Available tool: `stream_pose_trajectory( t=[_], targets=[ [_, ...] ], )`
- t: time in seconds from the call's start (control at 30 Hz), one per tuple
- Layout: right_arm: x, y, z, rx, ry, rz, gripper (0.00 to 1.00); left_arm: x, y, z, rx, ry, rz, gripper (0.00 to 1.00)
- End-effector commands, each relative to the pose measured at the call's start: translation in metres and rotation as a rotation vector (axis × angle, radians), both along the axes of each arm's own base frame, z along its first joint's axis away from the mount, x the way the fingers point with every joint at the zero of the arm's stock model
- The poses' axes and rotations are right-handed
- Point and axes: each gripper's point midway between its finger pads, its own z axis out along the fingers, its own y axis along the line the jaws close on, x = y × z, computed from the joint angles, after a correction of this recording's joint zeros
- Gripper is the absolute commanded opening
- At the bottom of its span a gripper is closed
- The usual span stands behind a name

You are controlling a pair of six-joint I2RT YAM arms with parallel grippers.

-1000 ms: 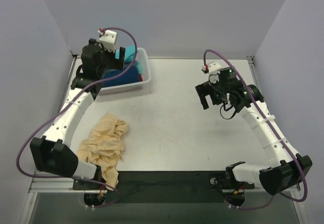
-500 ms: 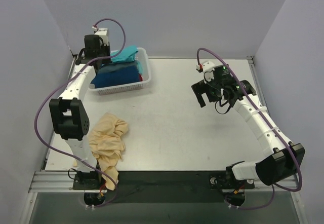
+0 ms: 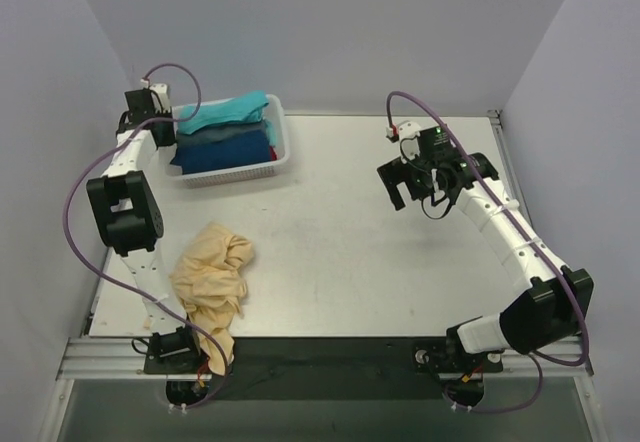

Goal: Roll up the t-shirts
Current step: Move the bin to the corner of the board.

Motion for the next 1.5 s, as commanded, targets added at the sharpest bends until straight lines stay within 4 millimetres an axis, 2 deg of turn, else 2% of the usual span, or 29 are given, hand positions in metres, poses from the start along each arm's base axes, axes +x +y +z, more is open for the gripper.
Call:
stream_pose_trajectory(
  t=[0.0, 0.1, 0.2, 0.43, 0.57, 0.6, 0.63, 0.67, 0.7, 0.77, 0.8, 0.87, 0.9, 0.97, 1.0, 1.03, 1.07, 1.1, 1.13, 1.17, 1.2, 1.23, 1.3, 1.33, 1.43, 1.47],
  targets=[
    [0.010, 0.001, 0.011, 0.012, -0.014, -0.013, 0.99, 0.011, 0.053, -0.003, 0.207, 0.017, 0.059, 0.00],
    [0.014, 0.002, 0.012, 0.011, -0.016, -0.011, 0.99, 0.012, 0.095, 0.004, 0.301, -0.002, 0.167, 0.00],
    [0.015, 0.002, 0.011, 0.006, -0.011, -0.009, 1.00, 0.008, 0.125, 0.016, 0.353, -0.023, 0.254, 0.00],
    [0.011, 0.005, 0.006, 0.015, 0.013, 0.004, 1.00, -0.013, 0.169, 0.032, 0.436, -0.032, 0.404, 0.00],
    [0.011, 0.006, 0.006, 0.014, 0.013, 0.010, 0.99, -0.019, 0.180, 0.042, 0.454, -0.037, 0.399, 0.00],
    [0.011, 0.005, 0.006, 0.014, 0.011, 0.009, 0.99, -0.019, 0.172, 0.055, 0.438, -0.051, 0.365, 0.00],
    [0.011, 0.005, 0.006, 0.013, 0.011, 0.008, 0.99, -0.008, 0.152, 0.061, 0.350, -0.096, 0.278, 0.00],
    [0.010, 0.004, 0.006, 0.012, 0.012, 0.009, 0.99, -0.001, 0.134, 0.078, 0.294, -0.135, 0.208, 0.00],
    [0.010, 0.004, 0.006, 0.011, 0.010, 0.008, 1.00, -0.006, 0.112, 0.096, 0.234, -0.148, 0.132, 0.00],
    [0.009, 0.004, 0.007, 0.012, 0.009, 0.008, 0.99, -0.003, 0.050, 0.120, 0.111, -0.204, -0.056, 0.02],
    [0.009, 0.003, 0.006, 0.010, 0.008, 0.009, 0.99, -0.014, 0.026, 0.152, 0.104, -0.249, -0.107, 0.02],
    [0.008, 0.002, 0.008, 0.008, 0.003, 0.008, 0.99, -0.031, -0.018, 0.171, 0.101, -0.276, -0.242, 0.00],
    [0.007, 0.001, 0.006, 0.007, 0.007, 0.007, 0.99, -0.054, -0.053, 0.179, 0.095, -0.276, -0.327, 0.00],
    [0.006, 0.000, 0.005, 0.005, 0.010, 0.007, 1.00, -0.084, -0.085, 0.173, 0.063, -0.257, -0.440, 0.00],
    [0.006, -0.001, 0.004, 0.006, 0.012, 0.006, 0.99, -0.113, -0.096, 0.155, 0.022, -0.194, -0.468, 0.00],
    [0.005, 0.000, 0.004, 0.007, 0.012, 0.007, 0.99, -0.128, -0.101, 0.144, -0.014, -0.157, -0.472, 0.00],
    [0.006, -0.002, 0.003, 0.006, 0.015, 0.004, 0.99, -0.142, -0.102, 0.130, -0.035, -0.109, -0.465, 0.00],
    [0.006, -0.001, 0.003, 0.009, 0.016, 0.007, 0.99, -0.165, -0.102, 0.115, -0.060, -0.042, -0.461, 0.00],
    [0.007, -0.001, 0.004, 0.011, 0.015, 0.007, 1.00, -0.186, -0.095, 0.081, -0.096, 0.043, -0.441, 0.00],
    [0.007, -0.001, 0.003, 0.012, 0.019, 0.005, 1.00, -0.200, -0.092, 0.064, -0.117, 0.088, -0.428, 0.00],
    [0.007, 0.000, 0.002, 0.014, 0.021, 0.008, 0.99, -0.213, -0.088, 0.057, -0.126, 0.111, -0.414, 0.00],
    [0.008, 0.000, 0.004, 0.018, 0.019, 0.006, 0.99, -0.229, -0.079, 0.034, -0.138, 0.160, -0.389, 0.00],
    [0.009, 0.002, 0.003, 0.018, 0.024, 0.010, 0.99, -0.238, -0.071, 0.022, -0.120, 0.170, -0.378, 0.00],
    [0.010, 0.003, 0.005, 0.021, 0.018, 0.011, 0.99, -0.246, -0.066, 0.006, -0.104, 0.203, -0.368, 0.00],
    [0.013, 0.004, 0.004, 0.021, 0.023, 0.014, 0.99, -0.241, -0.054, -0.010, -0.062, 0.225, -0.355, 0.00],
    [0.015, 0.004, 0.004, 0.020, 0.023, 0.013, 0.99, -0.230, -0.048, -0.017, -0.058, 0.231, -0.342, 0.00]
  ],
)
